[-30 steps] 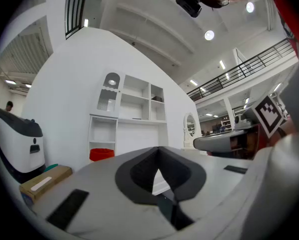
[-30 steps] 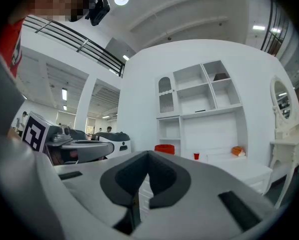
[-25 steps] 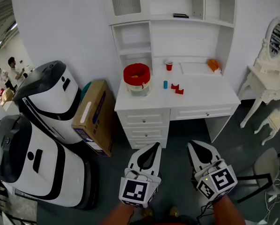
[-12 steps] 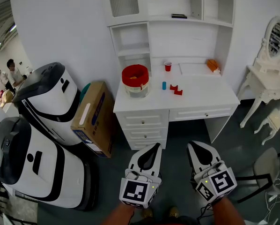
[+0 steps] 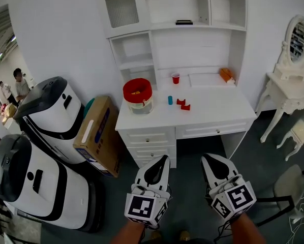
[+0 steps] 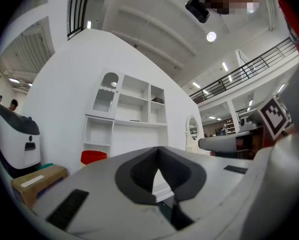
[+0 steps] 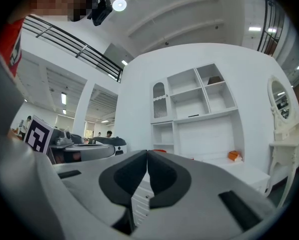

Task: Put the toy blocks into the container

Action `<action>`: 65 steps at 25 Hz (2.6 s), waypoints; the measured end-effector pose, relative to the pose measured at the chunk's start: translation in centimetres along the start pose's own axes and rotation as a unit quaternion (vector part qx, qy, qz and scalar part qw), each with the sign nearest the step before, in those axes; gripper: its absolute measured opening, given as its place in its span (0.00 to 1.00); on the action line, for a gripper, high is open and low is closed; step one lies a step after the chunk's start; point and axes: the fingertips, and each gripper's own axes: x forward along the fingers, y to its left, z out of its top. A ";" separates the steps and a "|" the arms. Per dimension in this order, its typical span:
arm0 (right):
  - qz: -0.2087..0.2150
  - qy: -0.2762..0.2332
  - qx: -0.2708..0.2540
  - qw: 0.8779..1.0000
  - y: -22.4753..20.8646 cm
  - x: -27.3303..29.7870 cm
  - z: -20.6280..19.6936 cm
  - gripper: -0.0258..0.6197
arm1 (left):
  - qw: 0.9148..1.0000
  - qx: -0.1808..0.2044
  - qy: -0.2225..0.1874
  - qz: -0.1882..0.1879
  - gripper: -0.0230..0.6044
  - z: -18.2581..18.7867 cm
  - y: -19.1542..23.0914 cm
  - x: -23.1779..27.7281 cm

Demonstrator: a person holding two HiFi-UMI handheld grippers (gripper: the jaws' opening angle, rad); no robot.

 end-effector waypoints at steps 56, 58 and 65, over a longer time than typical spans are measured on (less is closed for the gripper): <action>0.100 0.185 -0.068 0.975 -24.2 37.4 -15.2 0.19 | 0.999 -0.019 0.037 0.005 0.11 -12.5 21.8 35.7; 0.115 0.218 -0.103 0.964 -24.5 38.0 -17.0 0.21 | 0.999 -0.020 0.044 -0.005 0.11 -12.8 21.8 36.2; 0.186 0.387 -0.221 0.876 -26.3 38.9 -25.9 0.37 | 0.995 -0.033 0.084 -0.031 0.11 -13.7 21.2 36.6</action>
